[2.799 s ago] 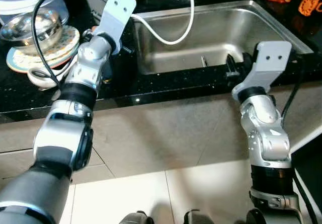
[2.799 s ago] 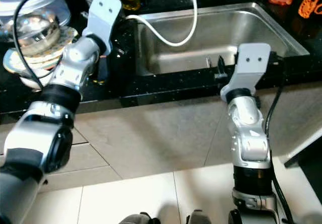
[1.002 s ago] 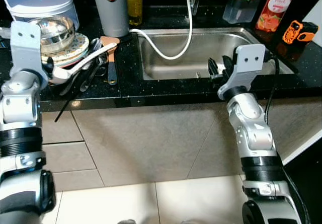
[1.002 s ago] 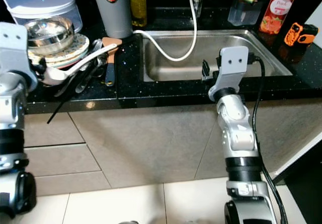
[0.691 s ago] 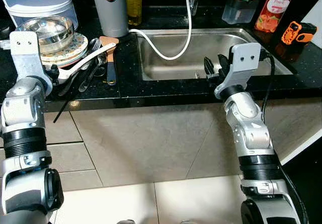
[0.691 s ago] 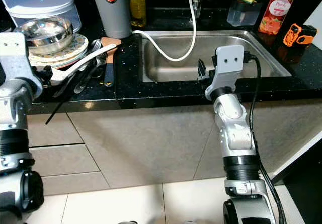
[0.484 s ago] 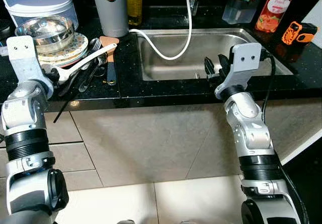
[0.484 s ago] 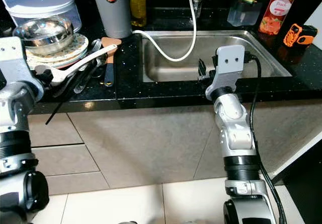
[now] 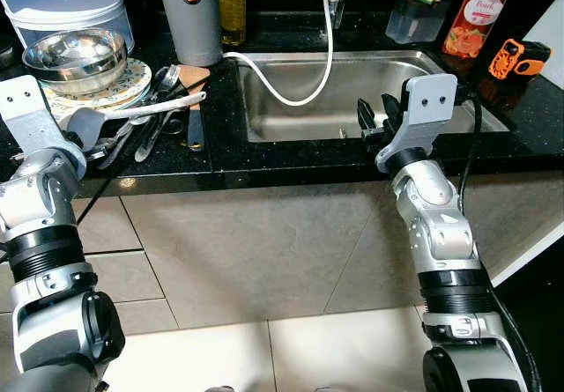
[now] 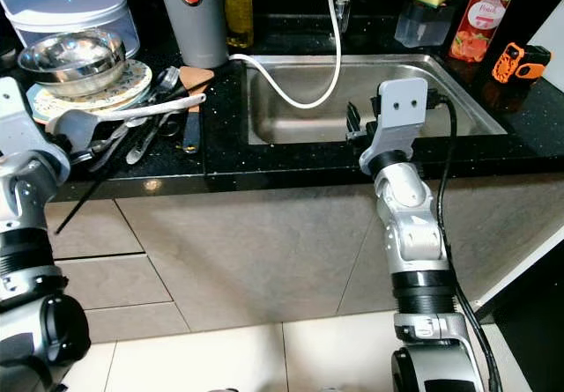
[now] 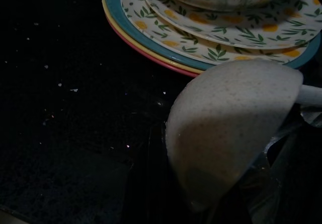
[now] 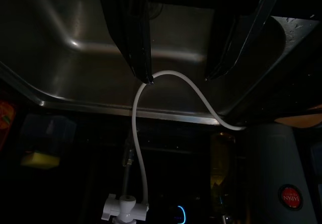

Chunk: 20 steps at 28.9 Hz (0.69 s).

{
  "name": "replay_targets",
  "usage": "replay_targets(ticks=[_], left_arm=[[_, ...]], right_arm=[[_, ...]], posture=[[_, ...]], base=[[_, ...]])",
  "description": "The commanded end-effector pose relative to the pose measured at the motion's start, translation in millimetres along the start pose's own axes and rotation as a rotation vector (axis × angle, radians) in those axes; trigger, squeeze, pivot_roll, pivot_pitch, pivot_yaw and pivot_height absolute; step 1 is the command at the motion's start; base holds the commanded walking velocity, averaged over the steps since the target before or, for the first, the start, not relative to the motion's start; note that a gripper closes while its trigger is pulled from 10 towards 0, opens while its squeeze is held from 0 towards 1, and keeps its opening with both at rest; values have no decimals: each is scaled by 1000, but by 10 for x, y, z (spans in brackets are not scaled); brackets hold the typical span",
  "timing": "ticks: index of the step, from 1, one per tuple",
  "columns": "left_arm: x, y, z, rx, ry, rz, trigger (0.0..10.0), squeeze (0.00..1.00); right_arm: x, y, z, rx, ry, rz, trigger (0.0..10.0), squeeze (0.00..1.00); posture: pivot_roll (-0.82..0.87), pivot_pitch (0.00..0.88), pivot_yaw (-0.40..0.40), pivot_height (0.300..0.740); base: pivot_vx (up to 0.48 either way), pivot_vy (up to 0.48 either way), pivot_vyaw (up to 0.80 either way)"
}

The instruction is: Kitchen organization

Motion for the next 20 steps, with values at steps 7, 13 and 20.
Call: replay_targets(ticks=[7,13,20], left_arm=[[573,228,238,-35,-98,356,10000,0],[886,423,392,-111,-46,523,10000,0],[898,454,615,-263,-10,516,10000,0]], right_arm=[[13,-22,-10,4,-2,10,10000,0],[65,-21,-103,45,-46,41,10000,0],[91,-16,-239,102,-255,43,10000,0]], posture=[[145,0,-50,740],[139,0,-47,740],[138,0,-49,740]], base=[[0,0,0],[0,0,0],[0,0,0]])
Point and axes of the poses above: a point about 5 cm out from each wrist's last joint towards the gripper, its own y axis pointing back from the gripper into the wrist, its own x axis along the axis of the wrist's last joint, z = x × y, the point moved 4 cm from there along -y, pointing out of the wrist towards the gripper, and after that the axes turned 5 degrees about -y, right-handed, at the moved point
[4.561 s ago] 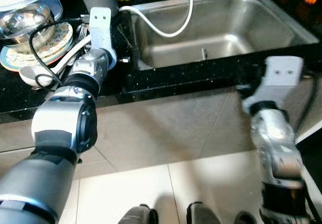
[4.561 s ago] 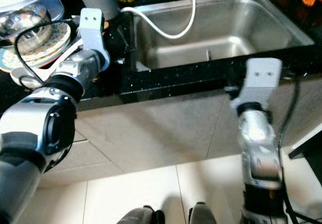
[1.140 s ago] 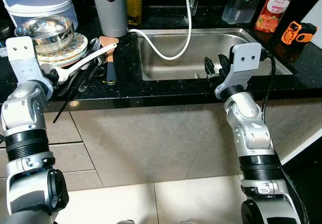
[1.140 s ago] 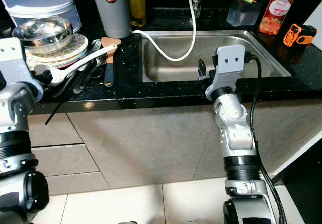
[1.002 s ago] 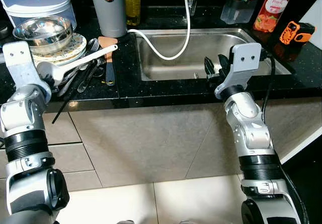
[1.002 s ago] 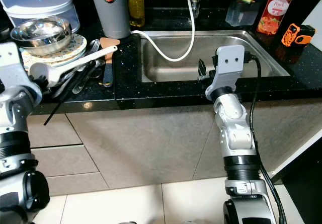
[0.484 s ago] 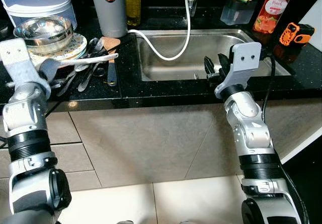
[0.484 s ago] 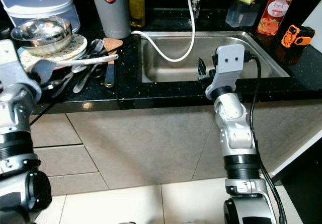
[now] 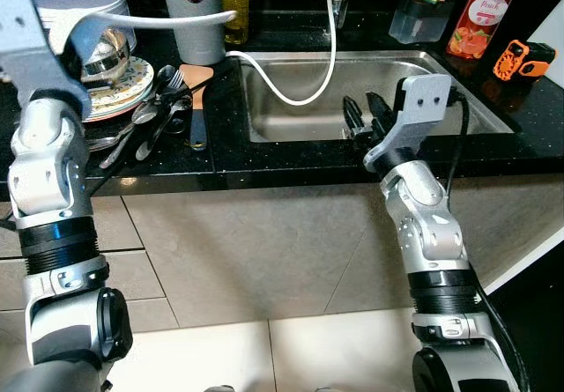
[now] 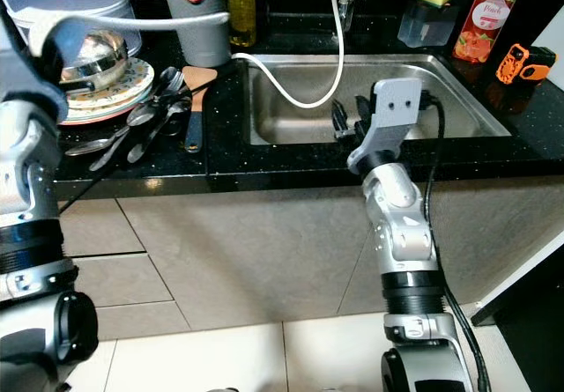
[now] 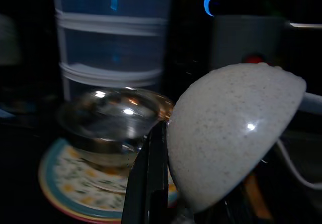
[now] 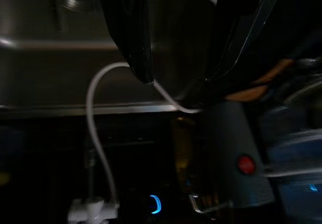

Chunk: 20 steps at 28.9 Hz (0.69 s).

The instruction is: Kitchen organization

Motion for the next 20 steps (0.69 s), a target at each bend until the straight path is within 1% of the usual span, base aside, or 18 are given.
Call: replay_targets(ticks=[1,2,3,4,5,6,7,8,9,10,11,15,17,18,20], left_arm=[[-44,18,341,-175,120,-20,10000,0],[-25,133,676,-359,260,-19,10000,0],[-25,133,676,-359,260,-19,10000,0],[-1,262,921,-504,380,-21,10000,0],[-1,262,921,-504,380,-21,10000,0],[17,357,1055,-588,458,-22,10000,0],[-1,446,1168,-655,546,-42,10000,0],[-1,446,1168,-655,546,-42,10000,0],[-27,507,1251,-697,608,-63,10000,0],[-27,507,1251,-697,608,-63,10000,0],[-135,605,1429,-739,636,-115,10000,0],[-194,614,1475,-728,644,-134,10000,0],[-218,603,1455,-715,672,-150,10000,0],[-218,603,1455,-715,672,-150,10000,0],[-289,602,1436,-696,678,-181,10000,0]], right_arm=[[-3,-5,-139,51,-229,-10,10000,0],[-49,3,-289,103,-429,-27,10000,0],[-49,3,-289,103,-429,-27,10000,0],[-52,20,-421,159,-587,-29,10000,0],[-52,20,-421,159,-587,-29,10000,0],[-38,34,-500,197,-683,-25,10000,0],[-7,54,-570,241,-747,-19,10000,0],[-7,54,-570,241,-747,-19,10000,0],[13,69,-614,270,-782,-17,10000,0],[13,69,-614,270,-782,-17,10000,0],[40,77,-685,304,-805,-12,10000,0],[84,65,-701,313,-809,9,10000,0],[171,69,-673,322,-831,37,10000,0],[171,69,-673,322,-831,37,10000,0],[282,84,-614,326,-849,81,10000,0]], posture=[[129,0,-44,740],[129,0,-44,740],[129,0,-44,740],[122,0,-37,740],[122,0,-37,740],[122,0,-37,740],[118,0,-36,740],[118,0,-36,740],[122,0,-38,740],[122,0,-38,740],[121,0,-38,740],[119,0,-40,740],[121,0,-40,740],[121,0,-40,740],[118,0,-40,740]], base=[[0,0,0],[0,0,0],[0,0,0],[0,0,0],[0,0,0],[0,0,0],[0,0,0],[0,0,0],[0,0,0],[0,0,0],[0,0,0],[0,0,0],[0,0,0],[0,0,0],[0,0,0]])
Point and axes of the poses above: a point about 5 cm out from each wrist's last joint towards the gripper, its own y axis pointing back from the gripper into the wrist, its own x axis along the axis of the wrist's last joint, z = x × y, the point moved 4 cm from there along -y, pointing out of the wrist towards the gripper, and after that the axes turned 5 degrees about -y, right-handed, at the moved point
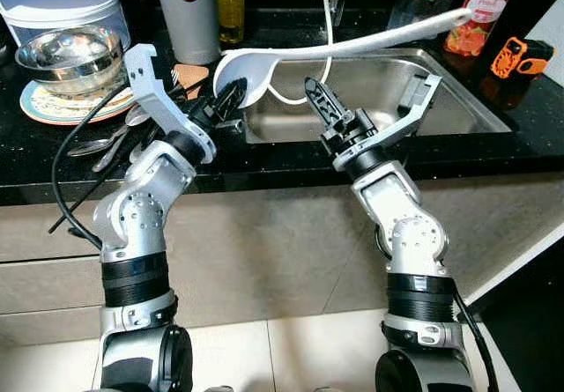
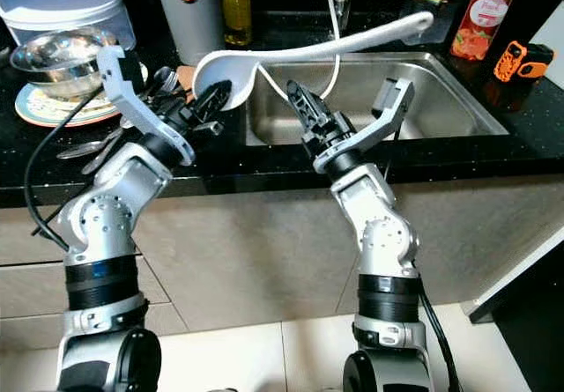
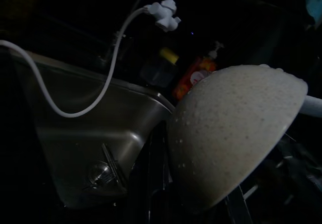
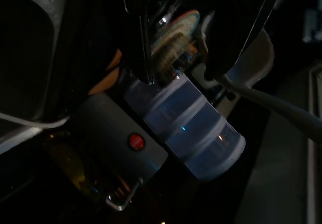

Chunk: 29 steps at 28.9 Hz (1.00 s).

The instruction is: Kitchen organization

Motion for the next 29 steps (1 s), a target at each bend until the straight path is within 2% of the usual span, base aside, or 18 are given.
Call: replay_targets(ticks=[1,2,5,7,19,22,23,24,29], left_arm=[[-101,-1,-37,24,39,-33,10000,0],[-101,-1,-37,24,39,-33,10000,0],[-119,22,-108,61,73,-34,10000,0],[-145,29,-124,72,69,-46,10000,0],[-298,59,-169,106,57,-96,10000,0],[-256,58,-198,118,70,-77,10000,0],[-189,53,-225,130,86,-48,10000,0],[-20,61,-279,142,111,21,10000,0],[68,67,-291,141,120,55,10000,0]], right_arm=[[58,-21,-128,48,-65,59,10000,0],[58,-21,-128,48,-65,59,10000,0],[285,5,-177,70,-56,161,10000,0],[345,7,-185,70,-45,186,10000,0],[464,-7,-219,78,19,205,10000,0],[442,-3,-236,92,43,185,10000,0],[391,3,-246,102,103,148,10000,0],[296,21,-254,116,191,84,10000,0],[266,26,-243,112,217,66,10000,0]], posture=[[118,0,-40,740],[118,0,-40,740],[119,0,-39,740],[119,0,-39,740],[120,0,-37,740],[120,0,-37,740],[121,0,-39,740],[120,0,-39,740],[119,0,-39,740]], base=[[0,0,0],[0,0,0],[0,0,0],[0,0,0],[0,0,0],[0,0,0],[0,0,0],[0,0,0],[0,0,0]])
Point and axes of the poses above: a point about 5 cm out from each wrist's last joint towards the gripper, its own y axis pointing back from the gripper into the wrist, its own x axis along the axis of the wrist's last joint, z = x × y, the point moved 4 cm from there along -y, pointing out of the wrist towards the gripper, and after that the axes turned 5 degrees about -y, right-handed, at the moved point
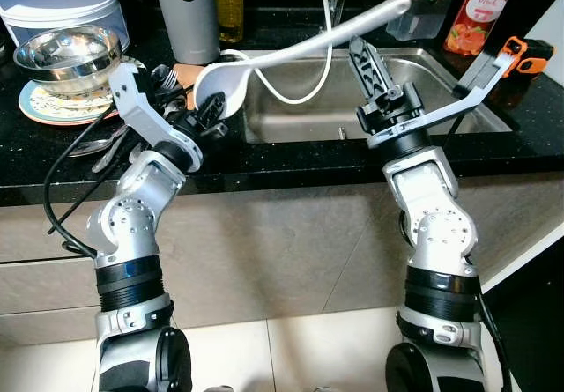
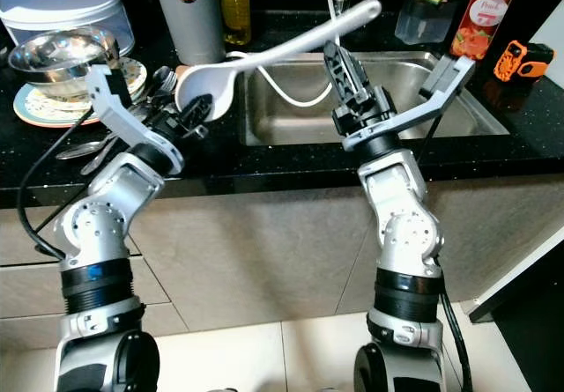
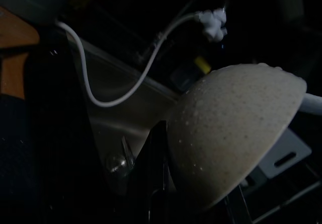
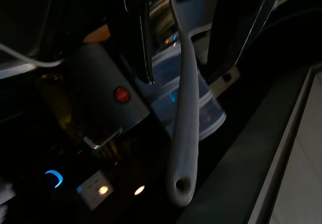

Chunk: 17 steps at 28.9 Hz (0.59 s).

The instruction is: Kitchen organization

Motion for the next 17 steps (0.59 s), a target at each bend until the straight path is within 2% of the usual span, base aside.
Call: replay_targets(ticks=[1,4,7,8,13,17], left_arm=[[91,-22,50,-20,24,38,10000,0],[74,-29,57,-18,5,23,10000,0],[-114,-26,87,-20,-50,-56,10000,0],[-114,-26,87,-20,-50,-56,10000,0],[-371,29,113,-31,-72,-154,10000,0],[-442,63,125,-42,-80,-184,10000,0]], right_arm=[[4,14,12,-5,28,-3,10000,0],[0,13,30,-12,31,-4,10000,0],[-1,-9,29,-15,41,-4,10000,0],[-1,-9,29,-15,41,-4,10000,0],[18,-31,22,-13,59,3,10000,0],[21,-28,22,-13,68,6,10000,0]], posture=[[120,0,-40,740],[125,0,-40,740],[121,0,-38,740],[121,0,-38,740],[122,0,-38,740],[122,0,-38,740]], base=[[0,0,0],[0,0,0],[0,0,0],[0,0,0],[0,0,0],[0,0,0]])
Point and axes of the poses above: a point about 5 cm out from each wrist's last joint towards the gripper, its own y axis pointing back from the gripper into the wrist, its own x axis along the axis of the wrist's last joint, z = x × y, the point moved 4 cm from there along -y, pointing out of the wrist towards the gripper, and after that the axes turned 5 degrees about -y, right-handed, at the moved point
